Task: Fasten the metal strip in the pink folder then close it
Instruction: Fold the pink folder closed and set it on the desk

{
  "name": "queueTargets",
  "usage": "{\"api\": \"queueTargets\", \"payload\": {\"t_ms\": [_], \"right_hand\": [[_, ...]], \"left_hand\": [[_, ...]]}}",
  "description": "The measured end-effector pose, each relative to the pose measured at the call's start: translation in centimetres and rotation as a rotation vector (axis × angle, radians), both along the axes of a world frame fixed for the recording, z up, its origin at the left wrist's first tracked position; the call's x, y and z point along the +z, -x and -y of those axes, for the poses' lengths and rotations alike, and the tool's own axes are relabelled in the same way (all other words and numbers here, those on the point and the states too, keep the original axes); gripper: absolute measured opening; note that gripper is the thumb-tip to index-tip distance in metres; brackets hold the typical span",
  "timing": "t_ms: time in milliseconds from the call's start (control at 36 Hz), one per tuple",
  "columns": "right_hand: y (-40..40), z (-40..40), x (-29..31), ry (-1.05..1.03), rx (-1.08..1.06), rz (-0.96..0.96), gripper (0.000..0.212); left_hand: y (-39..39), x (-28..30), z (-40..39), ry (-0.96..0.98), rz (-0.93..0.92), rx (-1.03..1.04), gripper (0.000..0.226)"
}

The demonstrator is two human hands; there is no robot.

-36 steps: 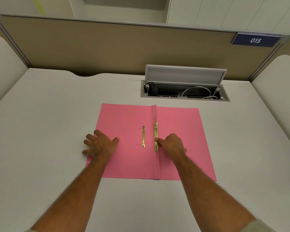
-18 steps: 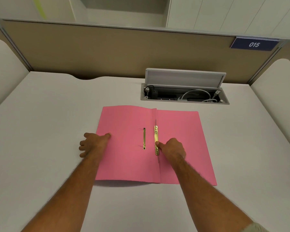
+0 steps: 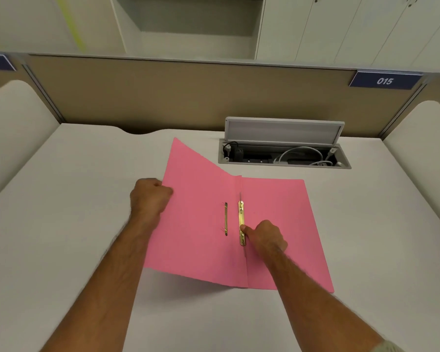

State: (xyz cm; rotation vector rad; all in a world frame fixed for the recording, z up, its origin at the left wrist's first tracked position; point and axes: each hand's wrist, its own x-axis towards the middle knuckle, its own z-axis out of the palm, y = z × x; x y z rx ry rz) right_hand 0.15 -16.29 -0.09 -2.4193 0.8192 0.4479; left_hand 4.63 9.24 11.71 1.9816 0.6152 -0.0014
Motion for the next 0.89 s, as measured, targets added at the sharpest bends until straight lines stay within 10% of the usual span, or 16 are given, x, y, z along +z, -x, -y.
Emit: {"api": "queueTargets", "payload": {"t_ms": [500, 889], "right_hand": [[1.1, 0.3, 1.2, -0.116, 0.005, -0.007, 0.069], [-1.8, 4.8, 13.2, -0.647, -0.125, 0.747, 0.040]], "left_hand": [[3.5, 4.3, 11.3, 0.269, 0.130, -0.445, 0.035], [4.0, 3.0, 17.9, 0.291, 0.122, -0.531, 0.062]]}}
